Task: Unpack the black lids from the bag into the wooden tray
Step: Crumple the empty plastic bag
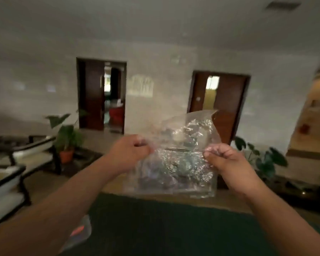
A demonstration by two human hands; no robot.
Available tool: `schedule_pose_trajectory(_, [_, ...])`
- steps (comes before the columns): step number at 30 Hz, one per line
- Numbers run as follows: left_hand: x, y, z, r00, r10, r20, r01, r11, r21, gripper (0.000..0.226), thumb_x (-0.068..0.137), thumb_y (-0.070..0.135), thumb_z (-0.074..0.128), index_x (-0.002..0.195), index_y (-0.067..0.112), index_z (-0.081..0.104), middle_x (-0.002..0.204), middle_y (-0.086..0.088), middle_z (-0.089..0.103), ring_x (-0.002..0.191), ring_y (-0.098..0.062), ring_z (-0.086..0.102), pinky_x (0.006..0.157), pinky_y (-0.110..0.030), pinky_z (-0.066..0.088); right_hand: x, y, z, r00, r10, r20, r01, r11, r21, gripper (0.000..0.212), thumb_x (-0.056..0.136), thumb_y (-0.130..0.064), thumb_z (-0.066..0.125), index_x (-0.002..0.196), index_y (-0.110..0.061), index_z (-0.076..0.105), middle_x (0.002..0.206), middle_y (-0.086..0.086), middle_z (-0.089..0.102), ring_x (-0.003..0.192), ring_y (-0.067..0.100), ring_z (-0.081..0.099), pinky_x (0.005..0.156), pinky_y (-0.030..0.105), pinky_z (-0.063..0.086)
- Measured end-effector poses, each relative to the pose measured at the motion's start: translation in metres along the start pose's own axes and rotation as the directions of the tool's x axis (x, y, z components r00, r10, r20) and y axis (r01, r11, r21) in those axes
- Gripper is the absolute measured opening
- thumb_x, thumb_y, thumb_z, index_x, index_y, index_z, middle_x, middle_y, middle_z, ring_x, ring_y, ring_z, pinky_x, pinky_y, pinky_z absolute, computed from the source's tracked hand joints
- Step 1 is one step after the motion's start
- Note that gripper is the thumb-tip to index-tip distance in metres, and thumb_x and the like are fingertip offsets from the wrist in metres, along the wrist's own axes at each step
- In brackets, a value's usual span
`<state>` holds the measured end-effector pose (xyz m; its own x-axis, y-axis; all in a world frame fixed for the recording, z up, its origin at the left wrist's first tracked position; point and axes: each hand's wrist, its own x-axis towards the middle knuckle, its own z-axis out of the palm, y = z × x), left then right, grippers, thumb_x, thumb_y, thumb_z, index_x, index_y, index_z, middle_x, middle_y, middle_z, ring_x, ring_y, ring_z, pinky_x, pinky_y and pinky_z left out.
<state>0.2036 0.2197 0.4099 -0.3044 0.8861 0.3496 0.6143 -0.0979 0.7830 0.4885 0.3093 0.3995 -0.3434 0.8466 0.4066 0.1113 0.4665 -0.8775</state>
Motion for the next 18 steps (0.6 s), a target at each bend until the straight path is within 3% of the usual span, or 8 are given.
schedule_pose_trajectory(3, [0.027,0.068,-0.026,0.990,0.143,-0.010,-0.141,0.984,0.112,0.029,0.099,0.054,0.065,0.099,0.029,0.079,0.091,0.004,0.076,0.084,-0.018,0.072,0.069,-0.030,0.051,0.020,-0.056,-0.033,0.998,-0.060,-0.019,0.060,0.998,-0.005,0.029,0.106,-0.027,0.062,0.084,-0.035,0.078,0.068,-0.010,0.067,0.059,0.009,0.056,0.057,0.027,0.046])
schedule_pose_trajectory(6, [0.039,0.115,-0.050,0.973,0.211,0.094,-0.219,0.972,0.087,0.022,0.106,0.042,0.058,0.096,0.042,0.077,0.093,0.009,0.076,0.081,-0.016,0.070,0.067,-0.028,0.052,0.028,-0.101,-0.060,0.993,-0.117,-0.029,0.117,0.993,0.016,0.033,0.111,-0.027,0.052,0.098,-0.039,0.080,0.067,-0.002,0.072,0.051,0.007,0.057,0.048,0.020,0.044])
schedule_pose_trajectory(8, [0.039,0.138,-0.060,0.959,0.237,0.154,-0.235,0.971,-0.033,0.030,0.107,0.024,0.058,0.094,0.043,0.076,0.081,-0.001,0.072,0.071,-0.027,0.062,0.063,-0.034,0.050,0.027,-0.124,-0.075,0.987,-0.148,-0.063,0.151,0.988,0.043,0.042,0.112,-0.018,0.047,0.104,-0.044,0.079,0.063,0.002,0.069,0.043,0.007,0.053,0.041,0.019,0.041])
schedule_pose_trajectory(10, [0.037,0.153,-0.066,0.957,0.236,0.166,-0.190,0.949,-0.253,0.040,0.104,0.007,0.057,0.111,0.041,0.079,0.092,-0.013,0.069,0.077,-0.031,0.057,0.066,-0.040,0.047,0.024,-0.143,-0.085,0.981,-0.177,-0.074,0.184,0.978,0.098,0.046,0.110,-0.011,0.047,0.106,-0.042,0.080,0.064,0.004,0.068,0.043,0.009,0.055,0.040,0.020,0.043])
schedule_pose_trajectory(12, [0.037,0.164,-0.070,0.958,0.262,0.115,-0.205,0.909,-0.364,0.037,0.099,-0.001,0.058,0.102,0.026,0.084,0.088,-0.012,0.073,0.068,-0.028,0.060,0.054,-0.031,0.048,0.020,-0.158,-0.088,0.977,-0.207,-0.048,0.212,0.964,0.161,0.045,0.110,-0.011,0.049,0.092,-0.033,0.083,0.064,0.007,0.067,0.045,0.015,0.057,0.044,0.022,0.046])
schedule_pose_trajectory(14, [0.036,0.176,-0.072,0.961,0.277,0.008,-0.251,0.882,-0.400,0.034,0.093,-0.004,0.056,0.087,0.014,0.084,0.076,-0.008,0.076,0.059,-0.018,0.067,0.046,-0.025,0.051,0.016,-0.169,-0.089,0.971,-0.236,-0.036,0.239,0.964,0.116,0.046,0.109,-0.013,0.052,0.075,-0.027,0.079,0.064,0.009,0.067,0.050,0.020,0.055,0.049,0.027,0.047])
schedule_pose_trajectory(16, [0.038,0.187,-0.078,0.974,0.225,-0.003,-0.197,0.847,-0.493,0.025,0.092,0.016,0.059,0.090,0.007,0.081,0.078,-0.012,0.075,0.057,-0.018,0.067,0.050,-0.028,0.054,0.013,-0.175,-0.088,0.962,-0.271,-0.033,0.270,0.962,-0.035,0.046,0.107,-0.010,0.056,0.068,-0.024,0.078,0.068,0.006,0.069,0.057,0.022,0.056,0.057,0.032,0.051])
schedule_pose_trajectory(18, [0.038,0.192,-0.084,0.968,0.249,0.043,-0.205,0.873,-0.442,0.036,0.087,0.043,0.068,0.098,0.011,0.081,0.087,-0.007,0.080,0.070,-0.018,0.072,0.061,-0.031,0.057,0.010,-0.178,-0.090,0.951,-0.300,0.074,0.308,0.943,-0.130,0.046,0.103,0.003,0.058,0.070,-0.021,0.081,0.078,0.002,0.078,0.071,0.023,0.070,0.073,0.035,0.059])
